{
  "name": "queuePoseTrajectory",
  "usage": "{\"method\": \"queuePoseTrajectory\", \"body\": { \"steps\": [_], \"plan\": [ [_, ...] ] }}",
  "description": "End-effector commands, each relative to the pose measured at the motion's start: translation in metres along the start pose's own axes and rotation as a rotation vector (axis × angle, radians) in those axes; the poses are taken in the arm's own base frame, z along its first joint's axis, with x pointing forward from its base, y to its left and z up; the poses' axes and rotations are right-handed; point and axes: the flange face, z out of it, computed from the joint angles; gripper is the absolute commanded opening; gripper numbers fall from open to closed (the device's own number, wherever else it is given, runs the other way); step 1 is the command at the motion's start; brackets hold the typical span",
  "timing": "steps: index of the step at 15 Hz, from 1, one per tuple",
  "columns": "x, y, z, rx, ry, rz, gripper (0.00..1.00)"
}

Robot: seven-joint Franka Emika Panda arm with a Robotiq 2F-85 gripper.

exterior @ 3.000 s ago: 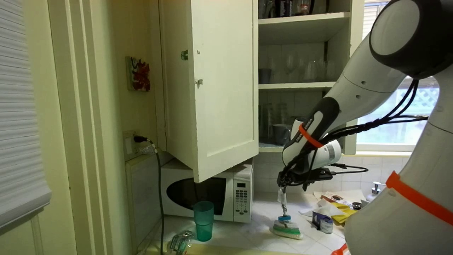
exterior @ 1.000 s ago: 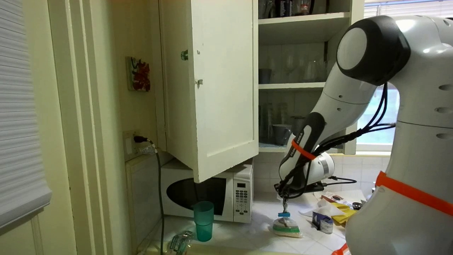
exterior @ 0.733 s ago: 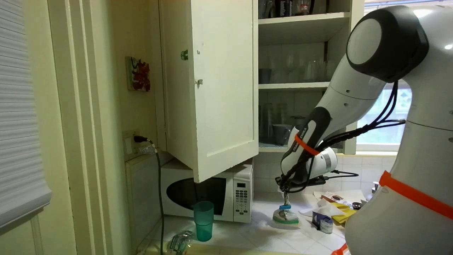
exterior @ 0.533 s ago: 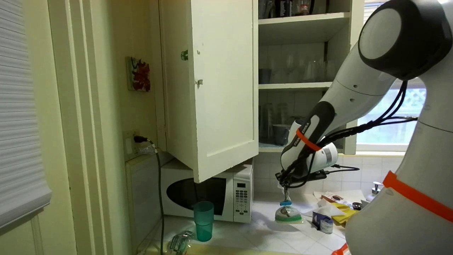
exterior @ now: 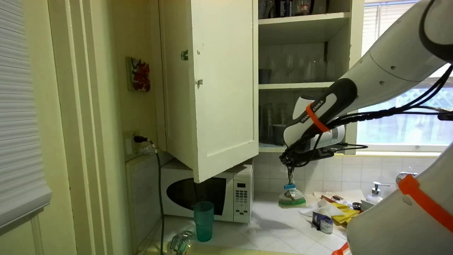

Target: Put the white and green pack inside the open upper cabinet.

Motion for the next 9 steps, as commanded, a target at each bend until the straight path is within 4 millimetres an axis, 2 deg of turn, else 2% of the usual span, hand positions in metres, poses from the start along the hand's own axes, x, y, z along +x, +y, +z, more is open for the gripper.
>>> {"method": "queuePoseTrajectory", "body": {
  "steps": [1,7,9],
  "plan": [
    [0.004,0.015,-0.044,-0.025,0.037,-0.007,0.0],
    [0.018,0.039,-0.112,-0.097,0.204,0.051,0.0],
    [0.02,0.047,-0.127,-0.116,0.254,0.055,0.0]
  ]
}}
